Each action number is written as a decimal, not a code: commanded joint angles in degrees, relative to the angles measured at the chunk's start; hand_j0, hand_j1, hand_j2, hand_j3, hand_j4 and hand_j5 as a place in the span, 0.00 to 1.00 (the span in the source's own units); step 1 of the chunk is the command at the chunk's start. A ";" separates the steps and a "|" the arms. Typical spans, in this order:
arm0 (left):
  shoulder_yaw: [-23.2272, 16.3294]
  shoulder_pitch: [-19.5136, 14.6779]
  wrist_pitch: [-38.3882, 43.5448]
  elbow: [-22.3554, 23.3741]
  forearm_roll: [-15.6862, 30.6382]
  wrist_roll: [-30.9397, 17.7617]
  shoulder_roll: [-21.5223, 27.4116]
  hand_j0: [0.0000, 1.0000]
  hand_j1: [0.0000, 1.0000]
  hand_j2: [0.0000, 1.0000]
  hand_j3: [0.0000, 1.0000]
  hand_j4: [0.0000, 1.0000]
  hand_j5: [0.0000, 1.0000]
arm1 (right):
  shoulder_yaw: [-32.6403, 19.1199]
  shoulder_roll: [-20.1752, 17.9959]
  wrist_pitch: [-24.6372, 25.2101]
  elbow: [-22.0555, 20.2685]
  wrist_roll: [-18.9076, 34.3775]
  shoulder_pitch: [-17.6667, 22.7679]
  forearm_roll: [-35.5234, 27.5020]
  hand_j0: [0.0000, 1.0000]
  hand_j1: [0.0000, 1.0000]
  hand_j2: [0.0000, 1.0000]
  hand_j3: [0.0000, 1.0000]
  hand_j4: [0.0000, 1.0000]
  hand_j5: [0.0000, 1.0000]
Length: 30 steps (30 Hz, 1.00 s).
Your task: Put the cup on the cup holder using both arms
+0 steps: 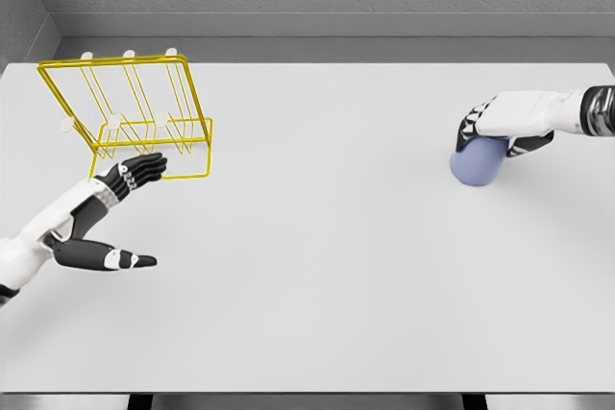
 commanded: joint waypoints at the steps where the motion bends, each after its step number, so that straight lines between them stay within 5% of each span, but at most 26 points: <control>1: -0.05 0.00 0.01 0.09 2.88 0.00 -1.00 1.00 1.00 1.00 1.00 1.00 1.00 | -0.33 -0.52 0.09 -1.39 1.62 0.00 -0.76 0.56 0.56 0.56 0.56 0.56 0.56; 8: -2.43 -0.09 0.01 -0.08 7.09 0.00 -2.93 1.00 1.00 1.00 1.00 1.00 1.00 | -2.96 -2.45 0.09 -2.62 1.71 -0.18 -1.11 0.52 0.52 0.52 0.52 0.52 0.52; 14: -2.25 0.00 0.01 -0.17 7.88 0.00 -2.93 1.00 1.00 1.00 1.00 1.00 1.00 | -4.72 -7.02 0.09 -11.49 1.80 -0.44 -1.02 0.50 0.50 0.50 0.50 0.50 0.50; 30: -2.43 0.18 0.01 0.27 7.18 -0.17 2.08 1.00 1.00 1.00 1.00 1.00 1.00 | -4.72 -6.85 0.09 -27.49 4.52 -1.49 -0.50 0.50 0.50 0.50 0.50 0.50 0.50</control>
